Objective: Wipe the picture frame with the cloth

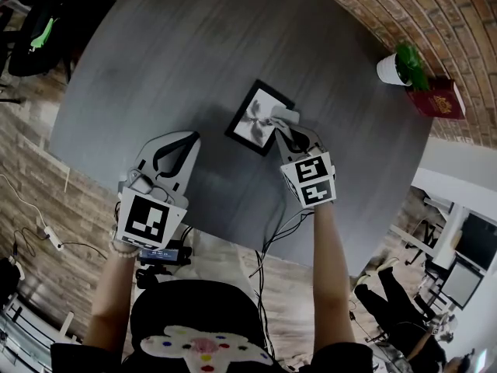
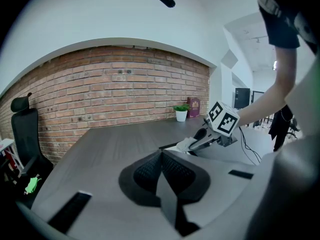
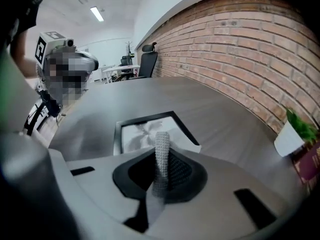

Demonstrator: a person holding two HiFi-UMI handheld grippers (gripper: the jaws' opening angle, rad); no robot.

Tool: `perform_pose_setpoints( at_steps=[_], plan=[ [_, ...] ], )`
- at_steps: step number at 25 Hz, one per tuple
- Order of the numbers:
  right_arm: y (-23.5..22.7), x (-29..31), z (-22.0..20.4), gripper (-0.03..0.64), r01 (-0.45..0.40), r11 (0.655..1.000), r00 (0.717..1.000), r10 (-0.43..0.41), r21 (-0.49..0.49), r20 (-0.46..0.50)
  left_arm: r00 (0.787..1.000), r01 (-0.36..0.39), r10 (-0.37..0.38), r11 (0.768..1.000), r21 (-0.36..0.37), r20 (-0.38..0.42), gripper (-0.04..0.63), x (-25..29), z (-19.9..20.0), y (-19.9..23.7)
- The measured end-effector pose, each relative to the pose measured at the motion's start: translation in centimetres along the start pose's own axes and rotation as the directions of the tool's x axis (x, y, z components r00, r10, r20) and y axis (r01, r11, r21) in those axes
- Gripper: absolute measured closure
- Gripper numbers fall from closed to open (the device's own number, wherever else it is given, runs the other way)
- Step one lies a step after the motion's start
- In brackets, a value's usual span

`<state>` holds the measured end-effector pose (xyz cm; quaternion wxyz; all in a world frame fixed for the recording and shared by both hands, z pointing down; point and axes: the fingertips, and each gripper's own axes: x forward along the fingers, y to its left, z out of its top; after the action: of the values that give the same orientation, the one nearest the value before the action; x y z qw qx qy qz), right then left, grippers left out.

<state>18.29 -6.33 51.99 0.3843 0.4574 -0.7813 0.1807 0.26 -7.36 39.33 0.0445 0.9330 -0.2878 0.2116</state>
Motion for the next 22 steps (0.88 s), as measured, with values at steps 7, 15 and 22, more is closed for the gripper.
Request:
perform_pose_setpoints(
  at_steps=[7, 15, 22],
  plan=[
    [-1.9, 0.6, 0.2, 0.592, 0.072, 0.997, 0.997, -0.072, 0.031, 0.002, 1.000, 0.002, -0.002, 1.000, 0.012, 0.003, 0.586, -0.1, 0.1, 0.0],
    [-0.7, -0.1, 0.4, 0.592, 0.071, 0.997, 0.997, -0.071, 0.042, 0.016, 1.000, -0.004, 0.004, 1.000, -0.011, -0.001, 0.586, -0.6, -0.2, -0.1],
    [3.3, -0.2, 0.6, 0.592, 0.018, 0.999, 0.999, -0.019, 0.039, 0.033, 1.000, 0.004, -0.004, 1.000, 0.016, 0.014, 0.586, -1.3, 0.2, -0.1]
  ],
)
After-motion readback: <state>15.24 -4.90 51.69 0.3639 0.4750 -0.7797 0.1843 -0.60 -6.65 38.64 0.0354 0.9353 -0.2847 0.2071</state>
